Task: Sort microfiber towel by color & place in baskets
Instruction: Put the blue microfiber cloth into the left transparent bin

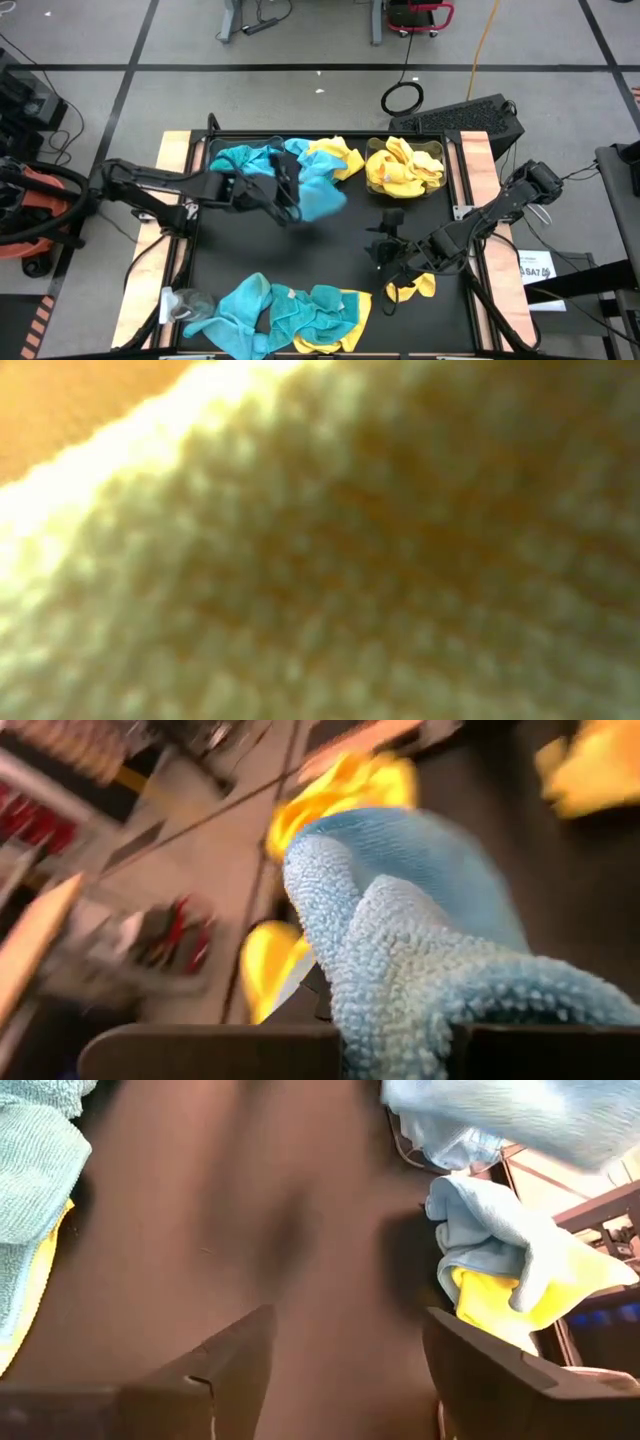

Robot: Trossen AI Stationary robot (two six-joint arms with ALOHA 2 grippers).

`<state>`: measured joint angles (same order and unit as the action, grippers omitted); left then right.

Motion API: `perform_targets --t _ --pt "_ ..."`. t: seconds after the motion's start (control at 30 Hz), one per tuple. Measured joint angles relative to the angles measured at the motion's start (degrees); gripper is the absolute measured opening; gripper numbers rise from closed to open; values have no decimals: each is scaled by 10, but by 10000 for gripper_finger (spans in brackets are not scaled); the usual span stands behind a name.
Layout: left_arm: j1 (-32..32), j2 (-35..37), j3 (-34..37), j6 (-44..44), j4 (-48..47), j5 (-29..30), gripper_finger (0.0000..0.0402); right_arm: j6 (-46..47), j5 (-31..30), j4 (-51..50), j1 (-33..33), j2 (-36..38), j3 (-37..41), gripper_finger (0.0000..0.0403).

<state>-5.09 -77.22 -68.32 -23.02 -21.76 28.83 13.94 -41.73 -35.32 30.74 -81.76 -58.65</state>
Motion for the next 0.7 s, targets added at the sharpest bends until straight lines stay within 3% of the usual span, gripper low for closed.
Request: perform_targets --t 0.13,0.27,0.7 --pt "31 40 16 18 -62 68 6 12 0 -4 4 0 0 244" --pt "88 80 37 50 -101 91 6 27 0 -10 10 0 0 234" --pt "321 129 192 78 -51 75 6 50 0 -15 34 0 0 204"
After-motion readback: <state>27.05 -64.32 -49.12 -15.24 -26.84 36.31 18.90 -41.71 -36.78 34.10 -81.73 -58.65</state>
